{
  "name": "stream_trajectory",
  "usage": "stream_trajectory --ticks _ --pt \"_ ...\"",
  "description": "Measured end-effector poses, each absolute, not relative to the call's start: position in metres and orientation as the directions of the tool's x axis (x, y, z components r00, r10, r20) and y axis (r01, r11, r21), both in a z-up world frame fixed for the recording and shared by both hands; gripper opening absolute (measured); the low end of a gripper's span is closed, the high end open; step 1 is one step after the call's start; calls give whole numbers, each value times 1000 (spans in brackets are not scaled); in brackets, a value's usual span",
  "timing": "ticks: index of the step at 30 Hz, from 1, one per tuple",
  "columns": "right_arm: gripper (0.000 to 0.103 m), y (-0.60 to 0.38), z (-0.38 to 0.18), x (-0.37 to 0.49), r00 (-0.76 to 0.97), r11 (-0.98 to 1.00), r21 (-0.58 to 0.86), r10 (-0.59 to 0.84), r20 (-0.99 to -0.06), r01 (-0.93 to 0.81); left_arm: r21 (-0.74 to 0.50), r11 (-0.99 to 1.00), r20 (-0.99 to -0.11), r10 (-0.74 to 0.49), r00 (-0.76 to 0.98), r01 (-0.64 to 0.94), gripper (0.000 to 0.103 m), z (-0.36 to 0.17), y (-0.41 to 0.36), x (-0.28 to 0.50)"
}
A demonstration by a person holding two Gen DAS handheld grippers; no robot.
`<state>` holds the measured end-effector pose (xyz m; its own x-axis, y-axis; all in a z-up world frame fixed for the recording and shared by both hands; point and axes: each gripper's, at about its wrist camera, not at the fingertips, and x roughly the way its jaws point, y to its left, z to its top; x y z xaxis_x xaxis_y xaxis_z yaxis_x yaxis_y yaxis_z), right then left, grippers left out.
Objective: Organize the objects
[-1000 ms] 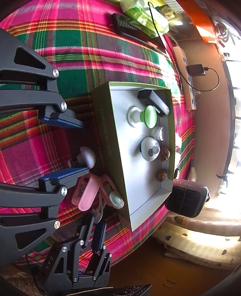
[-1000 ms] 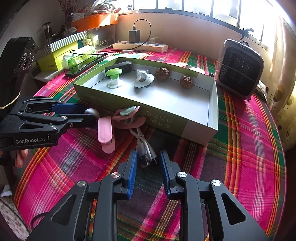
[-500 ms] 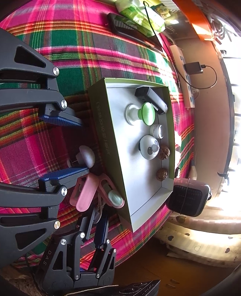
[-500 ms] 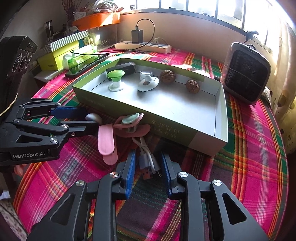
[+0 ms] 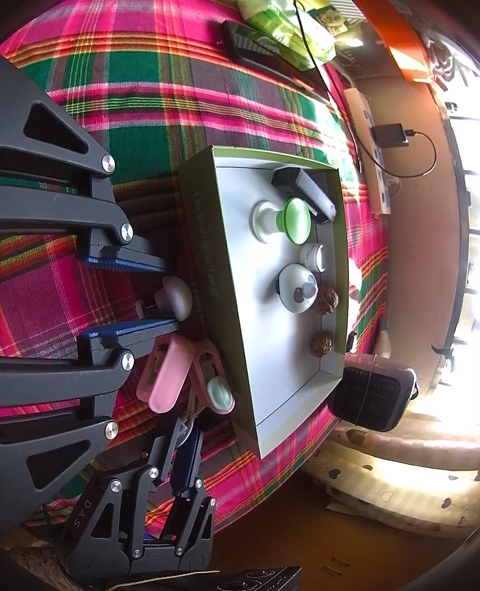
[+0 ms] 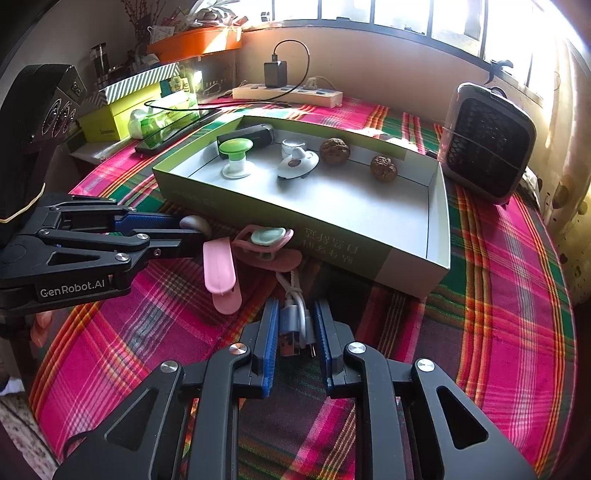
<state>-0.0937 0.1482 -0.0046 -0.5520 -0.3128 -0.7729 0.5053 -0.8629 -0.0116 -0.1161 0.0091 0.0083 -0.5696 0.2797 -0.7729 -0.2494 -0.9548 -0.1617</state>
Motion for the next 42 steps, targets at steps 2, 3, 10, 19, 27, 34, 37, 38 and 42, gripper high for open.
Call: stream_trajectory --ticks 2,3,10,19,27,34,37,38,42 --pt "20 152 -4 -92 -556 -870 -5 -311 -771 493 -161 -955 -772 278 -571 -247 21 8 9 -116" --pt "20 154 -4 -91 -558 -873 0 -312 -769 487 -164 -955 -772 279 -572 -245 21 8 9 -116" --pt "20 161 -2 -86 -563 -885 32 -324 -760 465 -172 -955 -770 283 -571 -241 21 8 9 -110" --pt "20 161 -1 -79 -571 -889 39 -326 -753 457 -157 -957 -771 273 -575 -244 21 9 12 -106" --pt "20 165 0 -78 -581 -903 52 -318 -749 427 -143 -960 -770 260 -582 -239 21 9 13 -101" --pt "20 170 0 -77 -587 -914 77 -319 -744 399 -133 -961 -767 254 -589 -241 21 11 14 -99" --pt "20 172 1 -77 -590 -917 88 -322 -740 390 -130 -961 -767 253 -589 -242 21 11 14 -99" --pt "20 172 1 -77 -590 -917 89 -322 -740 388 -128 -962 -767 251 -590 -243 21 11 14 -98" --pt "20 172 1 -76 -590 -917 94 -325 -739 388 -123 -962 -766 248 -593 -243 21 12 15 -97"
